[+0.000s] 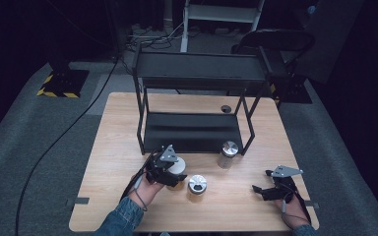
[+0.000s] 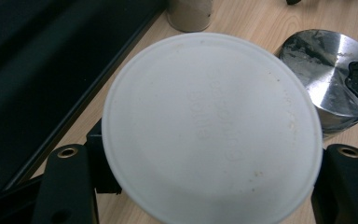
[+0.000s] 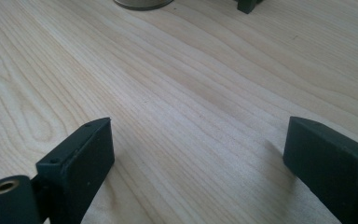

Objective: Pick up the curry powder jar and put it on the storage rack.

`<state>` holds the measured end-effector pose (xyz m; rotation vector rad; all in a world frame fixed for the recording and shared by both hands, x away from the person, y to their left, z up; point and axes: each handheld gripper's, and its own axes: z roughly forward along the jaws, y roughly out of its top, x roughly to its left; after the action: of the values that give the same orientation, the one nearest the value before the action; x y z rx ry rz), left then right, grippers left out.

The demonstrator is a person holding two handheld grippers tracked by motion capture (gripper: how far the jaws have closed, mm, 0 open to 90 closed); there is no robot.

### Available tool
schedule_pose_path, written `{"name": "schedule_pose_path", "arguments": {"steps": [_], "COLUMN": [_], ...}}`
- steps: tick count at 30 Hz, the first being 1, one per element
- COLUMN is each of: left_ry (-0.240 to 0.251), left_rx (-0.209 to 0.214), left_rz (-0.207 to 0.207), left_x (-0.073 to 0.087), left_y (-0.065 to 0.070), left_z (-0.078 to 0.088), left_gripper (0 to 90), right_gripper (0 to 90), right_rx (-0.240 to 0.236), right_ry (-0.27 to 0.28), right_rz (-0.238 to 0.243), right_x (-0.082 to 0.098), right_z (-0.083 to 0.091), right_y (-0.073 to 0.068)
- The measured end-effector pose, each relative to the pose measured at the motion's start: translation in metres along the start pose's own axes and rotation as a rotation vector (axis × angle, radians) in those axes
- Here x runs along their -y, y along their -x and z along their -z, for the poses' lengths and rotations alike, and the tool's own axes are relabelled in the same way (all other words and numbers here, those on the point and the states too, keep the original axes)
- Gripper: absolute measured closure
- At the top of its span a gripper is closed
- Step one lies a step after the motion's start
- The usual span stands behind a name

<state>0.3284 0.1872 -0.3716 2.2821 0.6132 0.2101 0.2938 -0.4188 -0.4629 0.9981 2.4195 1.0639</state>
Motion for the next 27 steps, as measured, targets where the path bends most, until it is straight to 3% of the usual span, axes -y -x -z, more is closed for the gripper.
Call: {"name": "schedule_pose_path", "arguments": {"steps": [7, 27], "left_ry": [0.001, 0.019], "left_rx": [-0.002, -0.022], "left_rz": [0.011, -0.013], "left_x": [-0.003, -0.021], "left_y": [0.002, -0.003], "left_z": [0.002, 0.02], "left_gripper": [33.6, 33.5], "right_gripper": [8.3, 8.3], "right_rx": [0.0, 0.0], "right_ry": [0.0, 0.0], "right_rz": [0.0, 0.001], "right_x": [0.0, 0.0], "right_z": [0.0, 0.0], "right_y": [0.0, 0.0]}}
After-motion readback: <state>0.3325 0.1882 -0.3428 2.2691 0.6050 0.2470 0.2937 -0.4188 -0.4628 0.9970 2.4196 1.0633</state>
